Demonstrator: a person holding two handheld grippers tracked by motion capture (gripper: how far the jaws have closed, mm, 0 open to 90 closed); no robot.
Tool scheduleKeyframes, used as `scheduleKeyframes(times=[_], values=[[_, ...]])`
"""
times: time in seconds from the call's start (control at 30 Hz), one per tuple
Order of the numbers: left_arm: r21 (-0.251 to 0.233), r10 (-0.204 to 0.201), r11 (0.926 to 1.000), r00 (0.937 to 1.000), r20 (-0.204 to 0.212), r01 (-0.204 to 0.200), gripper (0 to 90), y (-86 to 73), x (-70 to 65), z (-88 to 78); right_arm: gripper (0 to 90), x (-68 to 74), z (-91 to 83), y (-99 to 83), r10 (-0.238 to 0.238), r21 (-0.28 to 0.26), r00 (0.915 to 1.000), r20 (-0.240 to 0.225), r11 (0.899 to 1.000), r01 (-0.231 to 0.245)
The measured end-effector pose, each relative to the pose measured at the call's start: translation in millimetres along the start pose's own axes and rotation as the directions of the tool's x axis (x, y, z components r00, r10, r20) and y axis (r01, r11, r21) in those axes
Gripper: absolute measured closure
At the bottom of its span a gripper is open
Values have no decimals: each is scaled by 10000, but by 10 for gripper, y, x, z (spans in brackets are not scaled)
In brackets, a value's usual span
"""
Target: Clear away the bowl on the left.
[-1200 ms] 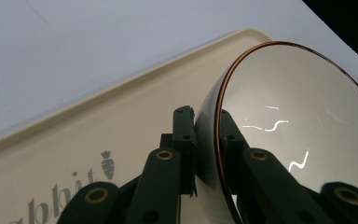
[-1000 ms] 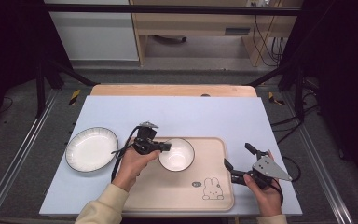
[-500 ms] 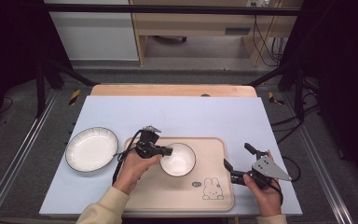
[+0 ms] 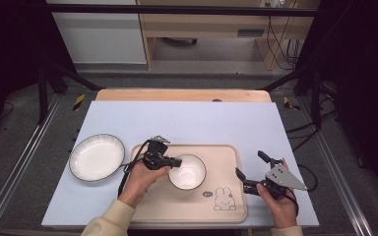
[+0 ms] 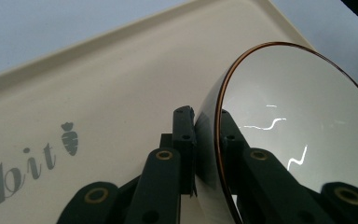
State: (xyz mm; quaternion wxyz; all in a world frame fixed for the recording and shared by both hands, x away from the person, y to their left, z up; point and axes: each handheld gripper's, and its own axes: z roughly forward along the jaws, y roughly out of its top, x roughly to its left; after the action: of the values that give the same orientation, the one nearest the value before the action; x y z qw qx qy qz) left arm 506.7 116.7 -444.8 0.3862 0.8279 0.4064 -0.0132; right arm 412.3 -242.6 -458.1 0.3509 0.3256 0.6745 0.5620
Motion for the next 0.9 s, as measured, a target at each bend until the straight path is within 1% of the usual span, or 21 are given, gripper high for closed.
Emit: scheduleKeyframes(times=[0.17, 0.2, 0.33, 0.47, 0.9], values=[[11, -87, 10000, 10000, 33, 87, 815, -30, 3, 12, 59, 3, 4, -4, 4, -98, 10000, -92, 10000, -5], [69, -25, 10000, 10000, 41, 25, 815, -35, 12, 9, 59, 0, 3, -4, -5, -89, 10000, -83, 10000, 4], [47, -84, 10000, 9999, 79, 84, 815, -42, 20, 6, 60, -13, 0, -8, 1, -184, 10000, -2, 9998, -1], [58, -30, 10000, 9999, 133, 29, 815, -48, 26, 5, 61, -19, -3, -10, -22, -167, 10000, 47, 9999, 23], [70, -119, 9999, 9997, 228, 117, 814, -50, 44, 14, 61, -14, 1, -11, -10, -152, 10000, 44, 9999, 11]])
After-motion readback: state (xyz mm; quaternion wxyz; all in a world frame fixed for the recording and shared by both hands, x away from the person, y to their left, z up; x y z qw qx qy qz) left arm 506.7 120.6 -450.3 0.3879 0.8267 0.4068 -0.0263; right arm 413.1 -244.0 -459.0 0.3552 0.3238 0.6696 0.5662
